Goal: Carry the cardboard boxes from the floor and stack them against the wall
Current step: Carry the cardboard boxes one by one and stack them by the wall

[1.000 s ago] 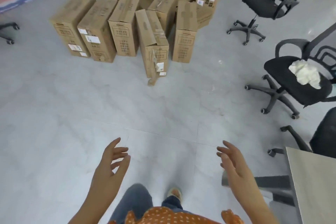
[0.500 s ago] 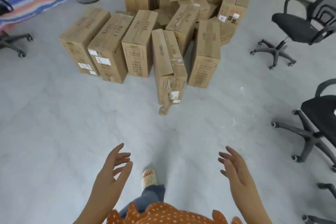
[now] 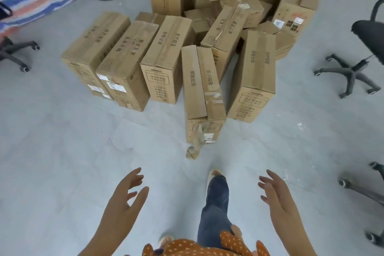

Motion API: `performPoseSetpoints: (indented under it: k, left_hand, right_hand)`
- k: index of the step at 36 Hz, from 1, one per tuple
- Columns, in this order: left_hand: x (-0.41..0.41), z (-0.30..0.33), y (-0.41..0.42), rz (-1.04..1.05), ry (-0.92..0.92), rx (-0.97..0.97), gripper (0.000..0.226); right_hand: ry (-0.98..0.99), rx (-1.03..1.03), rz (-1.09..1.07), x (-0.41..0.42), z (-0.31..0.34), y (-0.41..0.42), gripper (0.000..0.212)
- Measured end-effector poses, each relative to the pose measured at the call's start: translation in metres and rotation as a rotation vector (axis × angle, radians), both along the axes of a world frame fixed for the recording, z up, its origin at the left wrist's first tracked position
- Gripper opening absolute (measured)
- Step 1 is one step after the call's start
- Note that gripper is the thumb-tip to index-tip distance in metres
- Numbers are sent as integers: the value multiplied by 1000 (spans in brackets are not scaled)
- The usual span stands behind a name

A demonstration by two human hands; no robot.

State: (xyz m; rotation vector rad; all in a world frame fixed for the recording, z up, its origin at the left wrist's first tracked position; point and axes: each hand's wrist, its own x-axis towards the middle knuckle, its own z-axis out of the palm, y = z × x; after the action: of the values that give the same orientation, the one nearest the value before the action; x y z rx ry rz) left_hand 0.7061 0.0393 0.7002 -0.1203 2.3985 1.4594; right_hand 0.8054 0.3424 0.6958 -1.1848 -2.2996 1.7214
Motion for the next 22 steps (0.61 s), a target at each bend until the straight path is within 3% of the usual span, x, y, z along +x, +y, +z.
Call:
performPoseSetpoints:
  k: [5, 12, 16, 22]
  left_hand:
    - [-65, -8, 63, 133, -50, 14, 38]
    - [-172, -45, 147, 176, -127, -22, 35]
    - [-235, -109, 183, 212, -235, -56, 26]
    - [-317, -248, 226, 202, -401, -79, 55]
  right_hand:
    - [-81, 19, 121, -90, 1, 76, 48]
    - [-169, 18, 333, -219, -34, 163, 23]
    - [-303, 12, 452, -295, -93, 181, 29]
    - [-412, -11, 455, -379, -230, 181, 48]
